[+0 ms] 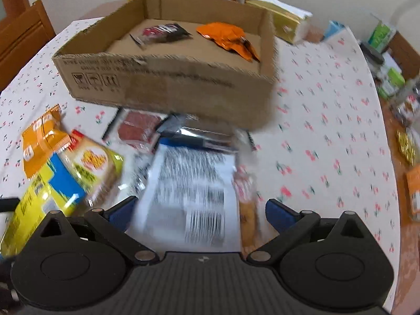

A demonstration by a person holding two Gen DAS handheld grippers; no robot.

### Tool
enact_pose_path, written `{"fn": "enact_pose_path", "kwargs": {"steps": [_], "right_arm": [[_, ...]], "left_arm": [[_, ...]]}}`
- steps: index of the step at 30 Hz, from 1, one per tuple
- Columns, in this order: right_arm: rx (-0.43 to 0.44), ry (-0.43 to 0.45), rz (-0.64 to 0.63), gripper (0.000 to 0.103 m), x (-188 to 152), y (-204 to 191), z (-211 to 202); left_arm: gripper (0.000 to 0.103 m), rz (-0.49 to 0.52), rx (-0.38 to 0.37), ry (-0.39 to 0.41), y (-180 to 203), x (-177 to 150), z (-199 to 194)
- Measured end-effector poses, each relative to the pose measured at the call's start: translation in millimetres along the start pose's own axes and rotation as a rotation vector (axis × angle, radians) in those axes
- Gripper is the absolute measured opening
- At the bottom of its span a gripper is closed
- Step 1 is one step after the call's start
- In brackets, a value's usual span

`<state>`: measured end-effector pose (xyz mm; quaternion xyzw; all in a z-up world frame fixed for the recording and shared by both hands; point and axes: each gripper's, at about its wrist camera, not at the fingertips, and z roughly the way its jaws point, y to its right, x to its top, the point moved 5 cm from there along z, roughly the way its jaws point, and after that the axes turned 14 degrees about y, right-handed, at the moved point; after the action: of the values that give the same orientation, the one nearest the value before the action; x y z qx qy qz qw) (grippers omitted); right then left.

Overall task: Organize snacks
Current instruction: 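Grasp the white-and-blue packet with the right gripper while the left gripper holds the yellow packet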

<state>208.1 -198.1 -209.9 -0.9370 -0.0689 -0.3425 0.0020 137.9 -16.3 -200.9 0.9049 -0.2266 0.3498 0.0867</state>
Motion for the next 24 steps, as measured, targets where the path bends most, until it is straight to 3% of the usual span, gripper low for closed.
{"fn": "enact_pose_path", "kwargs": {"steps": [4, 13, 24], "right_arm": [[-0.008, 0.009, -0.002, 0.103, -3.2, 8.8, -5.0], [0.081, 0.042, 0.008, 0.103, 22.4, 1.3, 3.4], [0.158, -0.009, 0.028, 0.090, 28.8, 15.1, 29.8]], "left_arm": [[0.067, 0.007, -0.008, -0.007, 2.1, -0.7, 1.0], [0.070, 0.015, -0.016, -0.015, 4.3, -0.2, 3.6], [0.070, 0.003, -0.021, -0.029, 3.1, -0.8, 8.1]]}}
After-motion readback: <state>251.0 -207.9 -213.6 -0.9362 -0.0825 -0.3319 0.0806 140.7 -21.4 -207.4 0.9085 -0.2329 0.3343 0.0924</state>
